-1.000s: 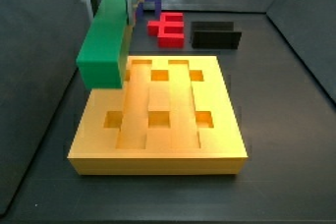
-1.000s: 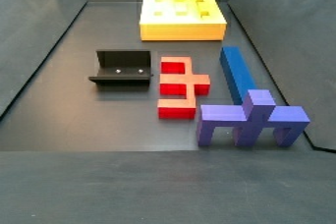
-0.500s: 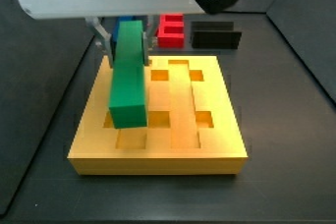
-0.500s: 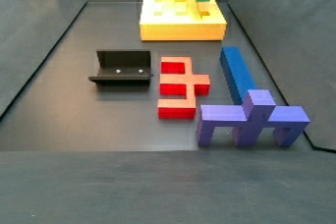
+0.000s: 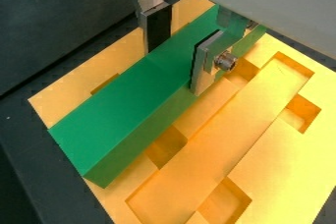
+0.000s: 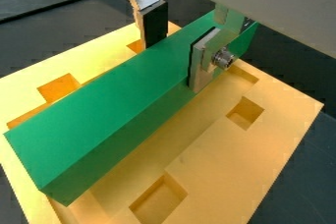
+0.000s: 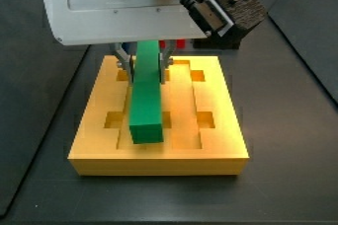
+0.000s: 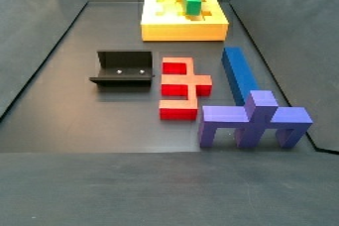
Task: Pick up the green object. Move up. Move to above the board. Insert the green object.
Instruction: Insert the green object.
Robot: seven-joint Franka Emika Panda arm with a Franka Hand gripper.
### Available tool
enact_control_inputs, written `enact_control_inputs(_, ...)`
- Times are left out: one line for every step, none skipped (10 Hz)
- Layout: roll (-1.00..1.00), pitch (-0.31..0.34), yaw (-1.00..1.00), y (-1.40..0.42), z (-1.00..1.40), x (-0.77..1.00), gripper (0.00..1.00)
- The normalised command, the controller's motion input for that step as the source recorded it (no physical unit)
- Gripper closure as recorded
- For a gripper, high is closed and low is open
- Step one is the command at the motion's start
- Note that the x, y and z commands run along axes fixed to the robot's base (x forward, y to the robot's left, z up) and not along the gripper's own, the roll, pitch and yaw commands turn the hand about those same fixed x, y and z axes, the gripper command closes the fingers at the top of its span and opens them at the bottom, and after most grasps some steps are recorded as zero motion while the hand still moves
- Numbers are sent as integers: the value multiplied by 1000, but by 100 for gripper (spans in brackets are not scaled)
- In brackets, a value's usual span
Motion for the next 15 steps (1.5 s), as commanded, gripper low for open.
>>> enact_control_inputs(89, -131, 0, 157, -106, -94, 100)
enact_control_inputs(110, -130, 0, 177, -191, -163, 100)
enact_control_inputs(116, -134, 0, 169, -226, -194, 100)
enact_control_inputs(153, -149, 77, 0, -149, -149, 100)
enact_control_inputs(213, -116, 54, -51, -174, -109, 100)
enact_control_inputs(209, -71, 0, -89, -137, -180, 100)
enact_control_inputs(157, -70, 0, -137, -117, -137, 100)
enact_control_inputs(134, -60, -134, -217, -123, -34, 100)
enact_control_inputs(127, -44, -177, -260, -123, 0, 100)
enact_control_inputs(130, -20, -91, 0, -251, 0, 100)
enact_control_inputs(16, 0, -109, 149, -291, 94, 100)
enact_control_inputs(6, 0, -34, 249, -286, 0, 100)
enact_control_inputs(0, 0, 0, 200, -217, -14, 100)
enact_control_inputs(-11, 0, 0, 20, 0, 0, 100)
enact_control_inputs(0, 0, 0, 0, 0, 0, 100)
